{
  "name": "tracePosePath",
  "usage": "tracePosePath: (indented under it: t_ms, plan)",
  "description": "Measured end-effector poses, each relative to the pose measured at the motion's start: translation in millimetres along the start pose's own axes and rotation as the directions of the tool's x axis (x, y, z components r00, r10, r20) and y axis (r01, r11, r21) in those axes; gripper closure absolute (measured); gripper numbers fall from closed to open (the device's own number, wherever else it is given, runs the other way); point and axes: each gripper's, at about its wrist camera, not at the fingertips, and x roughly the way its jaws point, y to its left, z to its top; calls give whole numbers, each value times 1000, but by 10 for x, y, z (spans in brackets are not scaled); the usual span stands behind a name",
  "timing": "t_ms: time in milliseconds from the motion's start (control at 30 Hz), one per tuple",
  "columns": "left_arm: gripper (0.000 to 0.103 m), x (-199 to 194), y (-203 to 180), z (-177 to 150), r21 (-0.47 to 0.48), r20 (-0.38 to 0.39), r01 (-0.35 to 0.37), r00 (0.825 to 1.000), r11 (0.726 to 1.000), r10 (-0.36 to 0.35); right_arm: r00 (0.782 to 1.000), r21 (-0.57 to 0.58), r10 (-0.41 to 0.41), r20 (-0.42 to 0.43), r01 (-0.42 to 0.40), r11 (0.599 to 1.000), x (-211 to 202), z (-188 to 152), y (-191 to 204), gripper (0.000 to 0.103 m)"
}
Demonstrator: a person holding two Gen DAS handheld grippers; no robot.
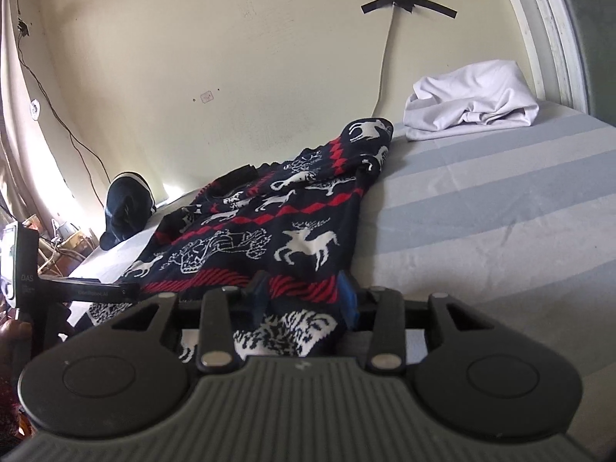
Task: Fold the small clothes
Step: 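Grasp the sweater hem with both grippers and fold it over toward the collar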
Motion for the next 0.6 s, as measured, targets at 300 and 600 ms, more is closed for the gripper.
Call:
tracePosePath:
  t_ms: [300,600]
  plan:
    - [2,-454,601,-377,-96,-81,303,947,948,-311,984,34,100,-147,-96,995,-425,-110,-188,59]
    - [18,-643,618,-606,-94,-144,410,896,907,-420,935,74,200,-293,-186,980,-436,-319,-190,58]
